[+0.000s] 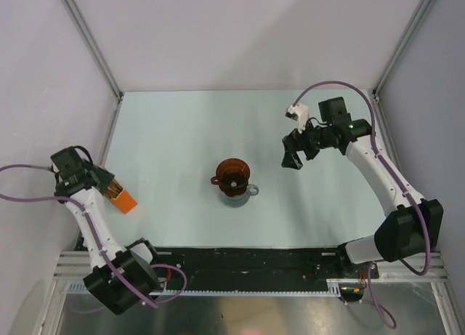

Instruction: Place the coffee filter in the dripper

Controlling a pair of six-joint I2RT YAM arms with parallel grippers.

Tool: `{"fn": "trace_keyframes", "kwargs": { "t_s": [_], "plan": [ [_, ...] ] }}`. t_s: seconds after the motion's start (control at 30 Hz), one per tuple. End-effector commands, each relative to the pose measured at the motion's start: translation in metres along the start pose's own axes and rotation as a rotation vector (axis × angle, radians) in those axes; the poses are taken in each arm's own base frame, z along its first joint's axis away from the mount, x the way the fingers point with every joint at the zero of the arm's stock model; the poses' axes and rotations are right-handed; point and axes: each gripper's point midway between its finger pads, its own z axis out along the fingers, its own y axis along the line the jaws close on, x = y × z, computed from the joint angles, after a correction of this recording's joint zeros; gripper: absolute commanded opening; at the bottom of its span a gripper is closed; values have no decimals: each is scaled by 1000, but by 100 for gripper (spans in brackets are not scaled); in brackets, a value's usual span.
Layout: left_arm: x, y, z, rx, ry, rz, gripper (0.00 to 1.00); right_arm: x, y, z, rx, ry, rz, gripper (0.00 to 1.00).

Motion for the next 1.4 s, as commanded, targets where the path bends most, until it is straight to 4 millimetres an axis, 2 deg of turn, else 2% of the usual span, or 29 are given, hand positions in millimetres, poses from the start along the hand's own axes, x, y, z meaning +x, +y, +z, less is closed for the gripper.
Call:
{"fn": "trace_keyframes", "kwargs": {
  "t_s": [0.0,0.17,0.3,0.43,0.5,0.93,1.37],
  "plan": [
    [0,6,6,-44,5,0,45,-17,-1,-6,12,-32,-37,99],
    [2,9,13,-67,27,-6,38,-17,-2,-5,15,-32,-40,99],
    [2,9,14,-69,32,-8,25,-17,-2,-6,19,-31,-39,100],
    [1,5,12,-52,31,-10,7,-17,-4,-5,21,-32,-39,99],
    [-2,3,8,-39,19,-10,2,-18,-4,-5,20,-32,-40,99],
    [-31,-7,-42,-3,-109,1,0,-24,-5,-1,7,-34,-43,99],
    [-37,-14,-59,26,-147,43,0,-30,-1,5,-14,-34,-50,99]
  ]
}}
